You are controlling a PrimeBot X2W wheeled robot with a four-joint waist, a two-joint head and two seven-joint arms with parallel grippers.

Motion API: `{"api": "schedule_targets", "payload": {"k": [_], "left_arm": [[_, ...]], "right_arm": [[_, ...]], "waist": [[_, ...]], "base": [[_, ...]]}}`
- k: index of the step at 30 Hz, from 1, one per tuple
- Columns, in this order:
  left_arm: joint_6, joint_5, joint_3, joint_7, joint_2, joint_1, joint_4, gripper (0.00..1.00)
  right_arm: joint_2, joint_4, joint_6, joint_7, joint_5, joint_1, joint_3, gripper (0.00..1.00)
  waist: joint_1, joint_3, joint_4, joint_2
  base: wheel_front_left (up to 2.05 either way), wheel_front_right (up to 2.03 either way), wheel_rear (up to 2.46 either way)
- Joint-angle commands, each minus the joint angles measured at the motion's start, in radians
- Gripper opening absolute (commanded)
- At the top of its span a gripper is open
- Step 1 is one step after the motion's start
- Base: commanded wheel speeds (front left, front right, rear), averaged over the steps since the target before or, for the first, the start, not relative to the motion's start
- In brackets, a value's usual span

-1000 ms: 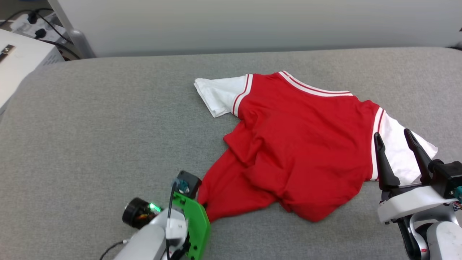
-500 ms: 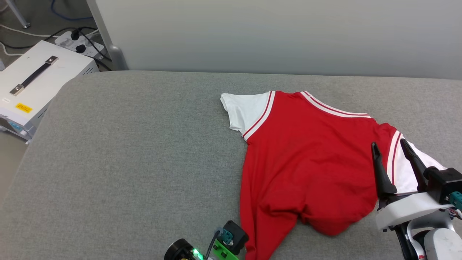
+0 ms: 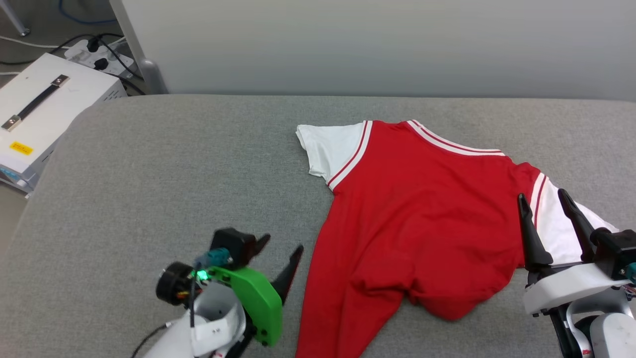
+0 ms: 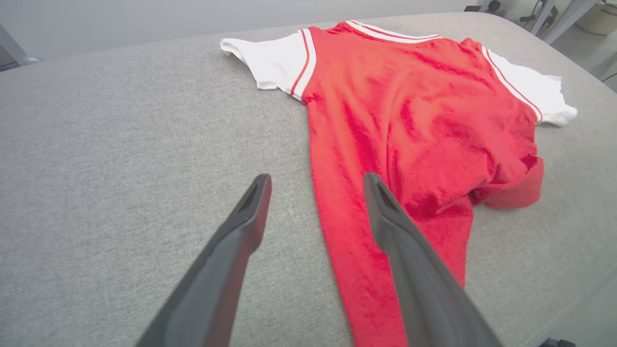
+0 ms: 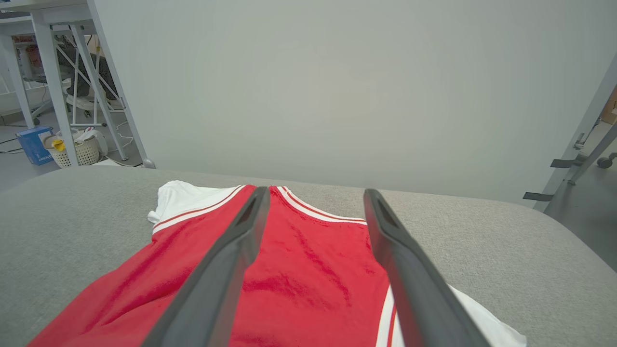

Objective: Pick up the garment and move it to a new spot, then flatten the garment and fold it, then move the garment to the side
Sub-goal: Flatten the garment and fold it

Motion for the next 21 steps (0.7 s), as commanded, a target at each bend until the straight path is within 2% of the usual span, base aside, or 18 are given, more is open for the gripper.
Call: {"api": "schedule_targets", "payload": {"k": [1, 4, 7, 14, 21], "left_arm": [[0.003, 0.005, 0.023, -0.025, 0.013, -0.034, -0.004, 1.00], [-0.016, -0.015, 0.066, -0.030, 0.036, -0.103, -0.001, 1.00], [-0.052, -0.039, 0.090, 0.025, 0.068, -0.198, 0.021, 1.00], [-0.118, -0.091, 0.091, 0.251, 0.152, -0.516, 0.121, 1.00], [-0.133, -0.204, 0.061, 0.479, 0.182, -0.774, 0.274, 1.00]], "right_arm": [[-0.006, -0.007, -0.001, 0.003, 0.005, -0.006, 0.000, 1.00], [-0.009, -0.020, -0.001, 0.009, 0.001, -0.026, 0.001, 1.00], [-0.009, -0.035, -0.001, 0.012, -0.004, -0.050, 0.005, 1.00], [0.007, -0.044, -0.001, -0.011, -0.010, -0.103, 0.019, 1.00], [0.042, -0.002, -0.001, -0.052, -0.006, -0.139, 0.037, 1.00]], "waist": [[0.0000, 0.029, -0.023, 0.0119], [0.0000, 0.078, -0.054, 0.0119], [0.0000, 0.134, -0.091, 0.0119], [0.0000, 0.279, -0.190, 0.0119], [0.0000, 0.372, -0.264, 0.0119]], "base": [[0.00, 0.00, 0.00], [0.00, 0.00, 0.00], [0.00, 0.00, 0.00], [0.00, 0.00, 0.00], [0.00, 0.00, 0.00]]}}
